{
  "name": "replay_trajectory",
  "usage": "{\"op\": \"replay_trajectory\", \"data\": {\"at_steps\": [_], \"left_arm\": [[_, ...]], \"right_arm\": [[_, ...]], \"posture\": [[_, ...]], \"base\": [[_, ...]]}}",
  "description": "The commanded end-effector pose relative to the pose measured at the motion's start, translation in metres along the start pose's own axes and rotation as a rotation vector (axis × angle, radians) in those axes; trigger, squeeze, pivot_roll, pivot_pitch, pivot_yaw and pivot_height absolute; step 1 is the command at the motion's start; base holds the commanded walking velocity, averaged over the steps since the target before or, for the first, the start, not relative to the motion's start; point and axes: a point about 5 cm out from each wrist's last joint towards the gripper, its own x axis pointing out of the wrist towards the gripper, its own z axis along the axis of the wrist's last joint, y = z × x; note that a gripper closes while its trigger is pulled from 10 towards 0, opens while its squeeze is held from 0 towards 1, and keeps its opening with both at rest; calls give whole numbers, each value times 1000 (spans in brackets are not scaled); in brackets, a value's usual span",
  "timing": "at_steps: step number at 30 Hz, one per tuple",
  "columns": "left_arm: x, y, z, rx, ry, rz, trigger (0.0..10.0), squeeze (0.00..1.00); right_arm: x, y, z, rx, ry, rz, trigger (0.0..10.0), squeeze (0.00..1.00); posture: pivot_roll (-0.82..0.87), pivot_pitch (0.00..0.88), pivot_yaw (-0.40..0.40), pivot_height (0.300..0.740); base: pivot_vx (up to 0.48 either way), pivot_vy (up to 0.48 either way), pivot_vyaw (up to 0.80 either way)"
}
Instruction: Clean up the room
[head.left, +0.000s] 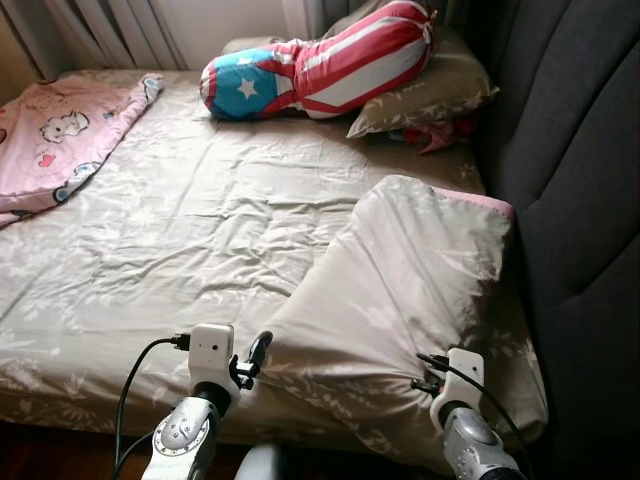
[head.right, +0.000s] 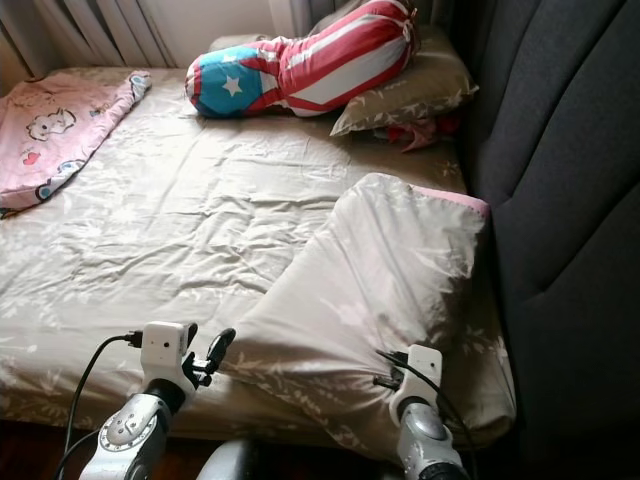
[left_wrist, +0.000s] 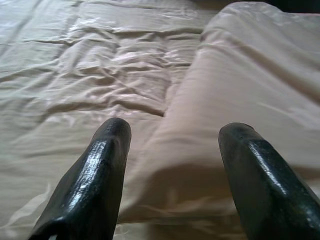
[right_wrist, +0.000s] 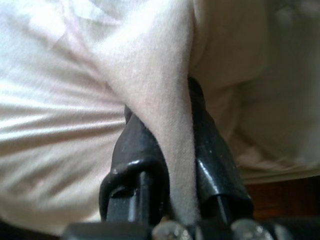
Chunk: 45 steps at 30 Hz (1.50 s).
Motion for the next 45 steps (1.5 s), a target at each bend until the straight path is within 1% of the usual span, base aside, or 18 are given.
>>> {"op": "replay_trajectory", "data": {"at_steps": [1, 2, 5, 7, 8, 10, 12, 19, 20, 21, 25, 27, 29, 31, 32, 38, 39, 45], "left_arm": [[0, 3, -5, 0, 12, 13, 10000, 0], [0, 3, -5, 0, 12, 13, 10000, 0], [4, 2, -5, -2, 8, 14, 10000, 0], [5, 3, -5, -3, 7, 15, 10000, 0], [6, 2, -5, -4, 5, 16, 10000, 0], [6, 2, -6, -4, 5, 16, 10000, 0], [6, 2, -6, -5, 2, 19, 10000, 0], [6, 2, -9, -5, 4, 17, 10000, 0], [7, 2, -10, -5, 4, 16, 10000, 0], [7, 2, -10, -5, 5, 16, 10000, 0], [7, 2, -11, -4, 6, 15, 10000, 0], [7, 2, -11, -3, 6, 14, 10000, 0], [7, 3, -11, -3, 7, 15, 10000, 0], [7, 3, -11, -3, 7, 16, 10000, 0], [8, 4, -13, -5, 13, 19, 10000, 0], [9, 5, -18, -68, 32, 52, 10000, 0], [9, 5, -21, -76, 43, 52, 10000, 0], [6, 13, -37, -111, 104, 103, 10000, 0]], "right_arm": [[0, -37, 15, 34, -63, -165, 0, 0], [0, -37, 15, 34, -63, -165, 0, 0], [-2, -67, 38, 23, -149, -276, 0, 0], [-3, -75, 44, 15, -171, -308, 0, 0], [-7, -93, 57, 3, -215, -383, 0, 0], [-10, -103, 63, 1, -238, -421, 0, 0], [-17, -126, 78, -6, -289, -509, 0, 0], [-23, -143, 88, -31, -304, -556, 0, 0], [-21, -139, 84, -29, -279, -520, 2235, 0], [-19, -134, 81, -35, -272, -493, 10000, 0], [-12, -113, 68, -30, -240, -389, 10000, 0], [-11, -107, 65, -41, -240, -357, 10000, 580], [-10, -105, 65, -42, -244, -347, 10000, 631], [-10, -103, 65, -38, -252, -338, 10000, 624], [-9, -92, 69, -67, -286, -277, 10000, 0], [-6, -69, 65, -115, -312, -148, 10000, 0], [-6, -56, 59, -120, -312, -79, 10000, 0], [-7, -26, 31, -98, -268, 54, 10000, 0]], "posture": [[-24, 53, 15, 666], [-24, 53, 15, 666], [-41, 43, 14, 666], [-41, 43, 14, 666], [-47, 39, 12, 666], [-48, 39, 11, 666], [-54, 38, 10, 666], [-65, 40, 11, 666], [-66, 41, 11, 666], [-65, 42, 12, 666], [-61, 41, 16, 666], [-57, 39, 17, 666], [-57, 39, 17, 666], [-57, 39, 17, 666], [-59, 33, 17, 666], [-59, 27, 12, 666], [-59, 25, 11, 666], [-62, 20, 8, 681]], "base": [[0, 0, 0], [0, 0, 0], [0, 0, 0], [0, 0, 0], [0, 0, 0], [0, 0, 0], [0, 0, 0], [0, 0, 0], [0, 0, 0], [0, 0, 0], [0, 0, 0], [0, 0, 0], [0, 0, 0], [0, 0, 0], [0, 0, 0], [0, 0, 0], [0, 0, 0], [0, 0, 0]]}}
